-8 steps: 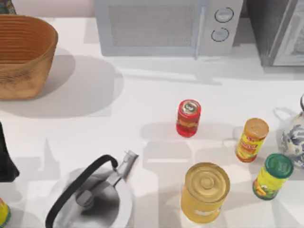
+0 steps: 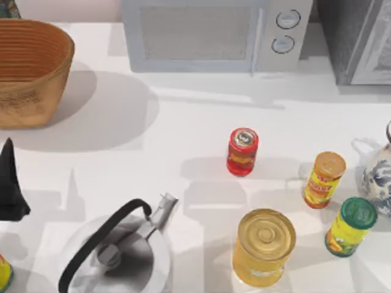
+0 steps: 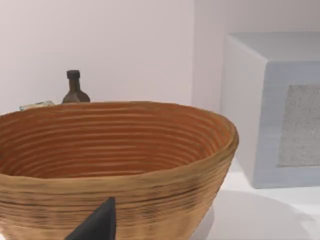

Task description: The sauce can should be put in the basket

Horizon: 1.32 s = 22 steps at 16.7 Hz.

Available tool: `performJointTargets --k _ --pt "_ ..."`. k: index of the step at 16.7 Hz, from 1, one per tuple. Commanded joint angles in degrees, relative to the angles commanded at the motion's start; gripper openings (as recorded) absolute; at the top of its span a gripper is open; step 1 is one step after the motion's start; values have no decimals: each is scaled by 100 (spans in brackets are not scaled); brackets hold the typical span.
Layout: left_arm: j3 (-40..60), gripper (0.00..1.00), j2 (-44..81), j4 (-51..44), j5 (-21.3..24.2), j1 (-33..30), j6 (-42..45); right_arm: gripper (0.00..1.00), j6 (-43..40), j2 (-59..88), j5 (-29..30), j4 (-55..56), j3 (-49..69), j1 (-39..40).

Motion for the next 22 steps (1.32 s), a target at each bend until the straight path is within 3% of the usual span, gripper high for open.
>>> performJointTargets --k 5,16,22 --pt "853 100 2263 1348 972 -295 27 100 0 0 0 0 0 0" --pt "3041 100 8657 4828 3743 -1201 97 100 0 0 0 0 0 0" --pt "4224 100 11460 6608 4979 -1569 199 100 0 0 0 0 0 0"
